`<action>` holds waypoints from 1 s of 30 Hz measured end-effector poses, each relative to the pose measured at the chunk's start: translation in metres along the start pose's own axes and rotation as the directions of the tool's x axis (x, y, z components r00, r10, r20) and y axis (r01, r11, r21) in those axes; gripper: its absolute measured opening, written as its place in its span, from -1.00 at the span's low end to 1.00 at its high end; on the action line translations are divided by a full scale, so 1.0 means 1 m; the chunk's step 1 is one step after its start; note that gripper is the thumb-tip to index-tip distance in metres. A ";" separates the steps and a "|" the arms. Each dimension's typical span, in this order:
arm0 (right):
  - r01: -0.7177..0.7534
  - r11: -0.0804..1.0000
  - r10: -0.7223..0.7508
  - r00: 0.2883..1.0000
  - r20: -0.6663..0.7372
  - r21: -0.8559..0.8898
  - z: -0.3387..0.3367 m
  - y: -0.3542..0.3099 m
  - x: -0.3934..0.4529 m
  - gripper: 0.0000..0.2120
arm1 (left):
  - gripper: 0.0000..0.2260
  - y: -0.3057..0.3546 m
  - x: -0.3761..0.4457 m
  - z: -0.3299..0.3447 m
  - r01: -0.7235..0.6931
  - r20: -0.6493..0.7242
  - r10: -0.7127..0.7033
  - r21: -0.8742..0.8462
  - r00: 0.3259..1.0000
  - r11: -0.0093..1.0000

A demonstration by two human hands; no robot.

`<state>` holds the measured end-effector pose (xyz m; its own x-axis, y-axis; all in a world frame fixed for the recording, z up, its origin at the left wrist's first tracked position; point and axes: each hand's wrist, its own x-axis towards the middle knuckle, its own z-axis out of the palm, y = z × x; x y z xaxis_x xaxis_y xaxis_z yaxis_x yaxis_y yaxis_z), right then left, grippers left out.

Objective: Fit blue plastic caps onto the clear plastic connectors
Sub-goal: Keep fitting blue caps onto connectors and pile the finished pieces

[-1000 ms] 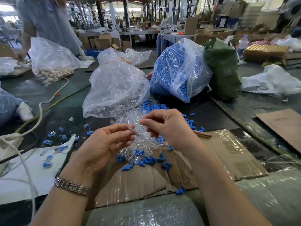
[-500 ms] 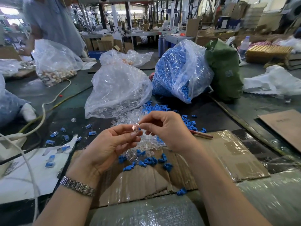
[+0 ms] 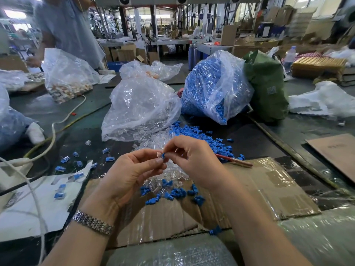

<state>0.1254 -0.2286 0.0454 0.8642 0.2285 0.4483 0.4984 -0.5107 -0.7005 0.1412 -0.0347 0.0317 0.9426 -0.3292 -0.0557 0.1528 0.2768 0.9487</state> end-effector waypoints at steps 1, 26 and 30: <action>0.000 1.000 0.001 1.000 0.007 -0.010 0.001 0.000 0.000 -0.94 | -0.80 0.000 0.000 0.000 -0.012 -0.001 0.012 0.023 1.000 1.000; -0.597 0.532 0.653 0.741 -0.158 -0.600 -0.039 0.017 0.002 -0.72 | -0.81 -0.002 0.005 -0.010 -0.056 -0.123 0.042 -0.114 0.992 0.992; -0.571 0.768 0.556 0.819 -0.140 -0.292 -0.051 0.005 -0.002 -0.65 | -0.82 -0.002 0.005 -0.010 -0.075 -0.154 0.056 -0.122 0.986 0.990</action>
<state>0.1228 -0.2738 0.0699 0.9756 -0.2126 0.0552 -0.1309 -0.7642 -0.6316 0.1485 -0.0278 0.0260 0.9841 -0.1703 -0.0503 0.1170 0.4090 0.9050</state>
